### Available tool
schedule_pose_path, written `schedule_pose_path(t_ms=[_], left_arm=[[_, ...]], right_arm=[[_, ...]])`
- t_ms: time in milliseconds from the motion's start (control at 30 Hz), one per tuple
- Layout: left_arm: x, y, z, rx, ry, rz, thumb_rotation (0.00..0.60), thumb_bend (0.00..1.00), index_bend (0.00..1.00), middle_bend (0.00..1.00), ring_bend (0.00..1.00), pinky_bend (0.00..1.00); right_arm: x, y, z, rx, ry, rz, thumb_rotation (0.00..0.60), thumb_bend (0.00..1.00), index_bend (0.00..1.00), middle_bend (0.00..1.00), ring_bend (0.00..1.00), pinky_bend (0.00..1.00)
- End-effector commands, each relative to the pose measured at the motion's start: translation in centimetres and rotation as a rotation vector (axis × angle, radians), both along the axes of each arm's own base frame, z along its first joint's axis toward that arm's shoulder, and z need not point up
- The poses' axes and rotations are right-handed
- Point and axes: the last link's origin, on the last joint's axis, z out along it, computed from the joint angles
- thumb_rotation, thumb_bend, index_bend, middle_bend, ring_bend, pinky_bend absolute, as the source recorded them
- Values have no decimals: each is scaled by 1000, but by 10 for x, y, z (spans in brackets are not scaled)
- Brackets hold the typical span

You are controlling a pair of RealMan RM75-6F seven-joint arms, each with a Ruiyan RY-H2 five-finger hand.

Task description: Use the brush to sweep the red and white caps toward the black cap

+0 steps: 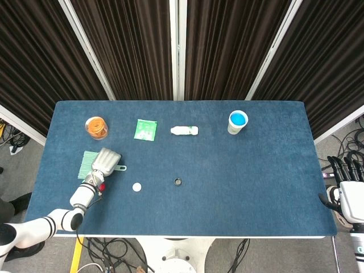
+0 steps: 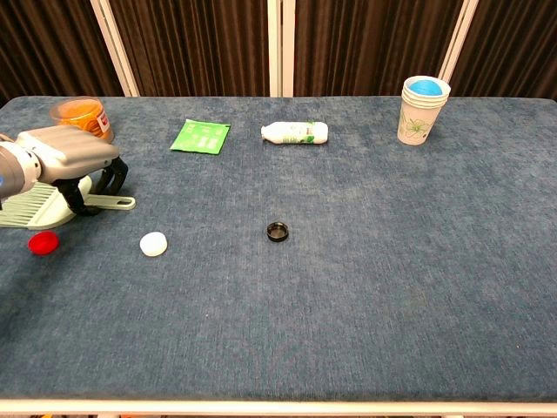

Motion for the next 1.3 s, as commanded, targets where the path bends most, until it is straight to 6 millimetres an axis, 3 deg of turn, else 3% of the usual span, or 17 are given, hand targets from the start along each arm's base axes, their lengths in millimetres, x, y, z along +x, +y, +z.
schedule_pose_path(t_ms=[33, 233, 433, 733, 900, 1067, 1300], left_arm=[[-1, 0, 1, 6, -27, 6, 600, 295, 495, 556, 775, 961], [-6, -3, 5, 3, -85, -3, 600, 361, 523, 589, 781, 961], [-10, -2, 21, 31, -180, -23, 600, 380, 531, 597, 781, 961], [-13, 1, 82, 171, -469, 5, 600, 410, 556, 619, 779, 961], [-25, -15, 107, 222, -599, 79, 600, 413, 562, 620, 778, 961], [-33, -40, 107, 234, -701, 134, 600, 414, 562, 620, 778, 961], [-38, -66, 84, 240, -770, 100, 600, 411, 562, 620, 774, 959]], right_arm=[[0, 0, 0, -2, 0, 0, 600, 98, 0, 93, 0, 0], [1, 1, 1, -4, -1, 3, 600, 99, 0, 93, 0, 0], [1, 2, 1, -6, -1, 1, 600, 99, 0, 93, 0, 0], [2, 2, 2, -9, 1, 4, 600, 98, 0, 93, 0, 0], [0, 0, 2, -8, -1, -1, 600, 98, 0, 93, 0, 0], [0, -2, 1, -3, 1, 0, 600, 98, 0, 92, 0, 0], [1, -3, 0, -1, 4, 0, 600, 98, 0, 92, 0, 0]])
